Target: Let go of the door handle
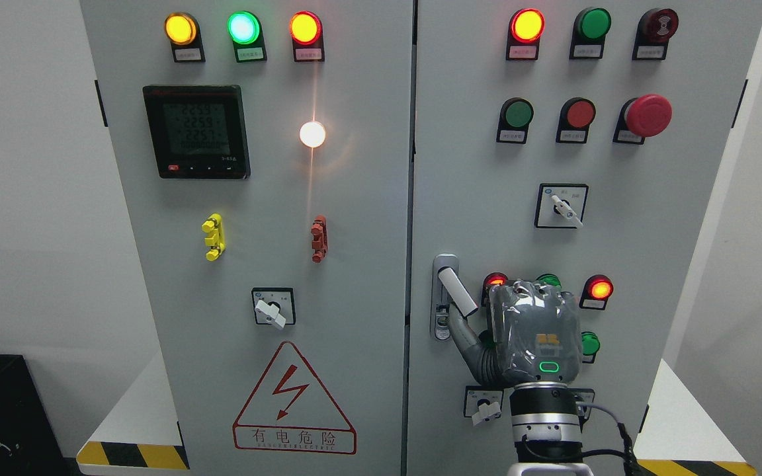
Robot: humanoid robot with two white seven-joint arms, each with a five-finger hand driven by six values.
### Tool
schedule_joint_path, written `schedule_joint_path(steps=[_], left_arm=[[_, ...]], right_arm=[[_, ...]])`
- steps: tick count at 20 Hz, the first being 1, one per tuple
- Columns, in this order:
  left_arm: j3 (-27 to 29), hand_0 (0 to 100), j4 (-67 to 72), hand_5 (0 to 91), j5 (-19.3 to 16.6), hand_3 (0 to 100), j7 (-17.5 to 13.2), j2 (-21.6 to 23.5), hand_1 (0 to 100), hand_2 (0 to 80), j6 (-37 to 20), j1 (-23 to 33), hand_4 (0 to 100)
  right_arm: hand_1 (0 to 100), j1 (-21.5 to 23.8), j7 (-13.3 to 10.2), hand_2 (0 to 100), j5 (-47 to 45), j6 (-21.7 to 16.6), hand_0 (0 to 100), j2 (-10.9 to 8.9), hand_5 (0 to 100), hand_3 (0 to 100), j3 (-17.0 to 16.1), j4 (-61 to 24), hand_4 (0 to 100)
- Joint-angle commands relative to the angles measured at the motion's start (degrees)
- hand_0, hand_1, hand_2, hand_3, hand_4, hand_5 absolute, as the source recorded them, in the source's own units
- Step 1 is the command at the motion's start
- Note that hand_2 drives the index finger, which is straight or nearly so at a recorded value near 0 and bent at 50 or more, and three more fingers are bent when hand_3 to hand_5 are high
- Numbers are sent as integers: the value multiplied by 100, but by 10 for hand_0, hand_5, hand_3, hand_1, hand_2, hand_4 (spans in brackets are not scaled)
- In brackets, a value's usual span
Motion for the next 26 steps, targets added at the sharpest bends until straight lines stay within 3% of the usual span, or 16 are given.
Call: schedule_joint_path(steps=[1,26], left_arm=[[0,120,0,0,3,0,1,0,556,0,-5,97,0],[0,120,0,0,-6,0,1,0,556,0,-5,97,0]], right_arm=[[330,0,-2,971,1,-1,487,0,1000,1000,-29,-28,1000],[319,0,-19,972,1,61,493,-9,1000,1000,-29,-72,1000]])
